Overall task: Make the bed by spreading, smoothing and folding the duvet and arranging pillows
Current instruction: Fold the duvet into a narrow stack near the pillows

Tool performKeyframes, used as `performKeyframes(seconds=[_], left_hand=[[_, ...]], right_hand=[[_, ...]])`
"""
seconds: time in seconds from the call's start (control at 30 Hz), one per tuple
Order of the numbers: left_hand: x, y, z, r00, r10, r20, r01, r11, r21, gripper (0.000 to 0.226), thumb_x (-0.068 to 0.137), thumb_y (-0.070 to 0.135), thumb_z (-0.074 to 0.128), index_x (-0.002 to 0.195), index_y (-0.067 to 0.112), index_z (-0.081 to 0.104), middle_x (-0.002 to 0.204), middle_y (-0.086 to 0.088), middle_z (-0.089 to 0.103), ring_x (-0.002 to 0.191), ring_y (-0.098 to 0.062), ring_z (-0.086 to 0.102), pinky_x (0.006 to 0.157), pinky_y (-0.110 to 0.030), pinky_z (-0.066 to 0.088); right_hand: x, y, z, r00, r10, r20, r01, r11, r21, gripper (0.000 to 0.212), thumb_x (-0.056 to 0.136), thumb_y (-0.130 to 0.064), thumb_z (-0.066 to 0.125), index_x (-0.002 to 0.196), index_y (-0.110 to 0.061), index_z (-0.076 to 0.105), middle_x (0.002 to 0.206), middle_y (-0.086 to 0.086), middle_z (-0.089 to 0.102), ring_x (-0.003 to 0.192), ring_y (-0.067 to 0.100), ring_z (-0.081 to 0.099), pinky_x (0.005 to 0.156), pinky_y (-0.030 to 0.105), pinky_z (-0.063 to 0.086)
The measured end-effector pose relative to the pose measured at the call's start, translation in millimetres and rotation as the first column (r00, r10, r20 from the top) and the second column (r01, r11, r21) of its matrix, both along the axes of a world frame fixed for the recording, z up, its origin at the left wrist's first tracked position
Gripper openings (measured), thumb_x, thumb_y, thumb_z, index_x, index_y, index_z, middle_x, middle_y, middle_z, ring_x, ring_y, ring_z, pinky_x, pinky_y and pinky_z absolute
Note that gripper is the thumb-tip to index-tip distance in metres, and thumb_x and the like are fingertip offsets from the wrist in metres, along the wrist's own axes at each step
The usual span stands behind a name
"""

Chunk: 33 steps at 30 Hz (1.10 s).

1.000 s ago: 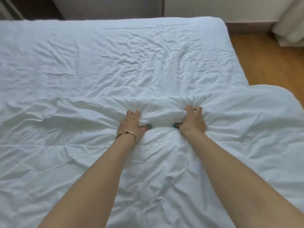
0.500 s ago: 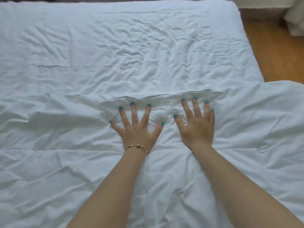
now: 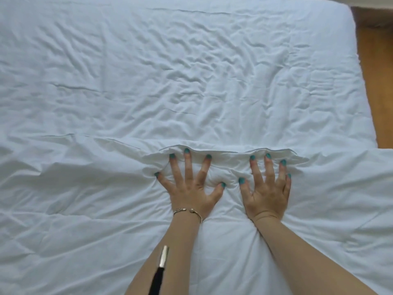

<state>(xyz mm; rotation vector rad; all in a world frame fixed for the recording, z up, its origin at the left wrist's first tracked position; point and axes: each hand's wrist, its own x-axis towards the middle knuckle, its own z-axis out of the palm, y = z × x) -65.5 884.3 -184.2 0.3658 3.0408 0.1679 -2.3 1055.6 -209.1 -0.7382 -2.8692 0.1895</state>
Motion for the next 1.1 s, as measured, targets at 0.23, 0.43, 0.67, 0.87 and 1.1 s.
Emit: performKeyframes(seconds=[0.23,0.43,0.67,0.87,1.1], left_hand=[[-2.5,3.2,10.4,0.995,0.008,0.104,0.001,0.996,-0.089,0.081,0.077,0.082,0.020,0.148,0.050,-0.001,0.161,0.000,-0.010,0.145,-0.038,-0.014,0.101,-0.076,-0.007],[-19.1,-3.3,49.1,0.904,-0.054,0.424,0.107,0.989,-0.102,0.080,0.072,0.087,0.012,0.142,0.056,-0.013,0.158,0.006,-0.020,0.143,-0.034,-0.024,0.100,-0.075,-0.012],[81.9,-50.1,77.6,0.952,-0.175,0.250,0.191,0.981,-0.042,0.059,0.094,0.048,0.015,0.151,0.038,0.003,0.161,0.002,0.002,0.148,-0.025,-0.003,0.111,-0.064,0.004],[216.7,-66.6,62.6,0.936,-0.189,0.298,0.193,0.981,0.015,0.071,0.082,0.069,0.035,0.147,0.041,0.030,0.157,-0.006,0.026,0.143,-0.035,0.024,0.103,-0.072,0.011],[224.3,-70.2,61.6,0.923,-0.186,0.338,0.235,0.966,-0.110,0.075,0.080,0.077,-0.002,0.148,0.045,-0.012,0.158,-0.002,-0.022,0.146,-0.032,-0.016,0.104,-0.073,-0.003]], right_hand=[[-7.7,4.6,-5.1,1.000,0.009,0.010,-0.008,0.999,-0.051,0.063,0.087,-0.060,0.033,0.147,-0.039,0.034,0.155,-0.003,0.032,0.144,0.032,0.020,0.118,0.046,0.010],[-9.9,12.3,30.7,0.968,0.055,0.244,0.003,0.973,-0.230,0.066,0.086,-0.071,0.018,0.149,-0.051,0.008,0.161,-0.014,0.006,0.149,0.021,-0.004,0.120,0.041,-0.001],[80.1,-15.5,88.1,0.942,0.095,0.321,-0.009,0.966,-0.257,0.068,0.088,-0.054,0.013,0.152,-0.031,0.022,0.161,-0.002,0.017,0.147,0.020,0.014,0.118,0.041,0.011],[228.8,-87.1,87.6,0.908,-0.024,0.417,0.127,0.967,-0.223,0.063,0.090,-0.061,0.014,0.151,-0.046,0.008,0.162,-0.005,0.013,0.148,0.021,0.013,0.116,0.045,0.004],[220.8,-77.0,98.4,0.838,0.085,0.539,0.192,0.879,-0.436,0.072,0.088,-0.073,0.026,0.147,-0.053,-0.009,0.160,-0.013,-0.018,0.147,0.015,-0.018,0.118,0.043,-0.009]])
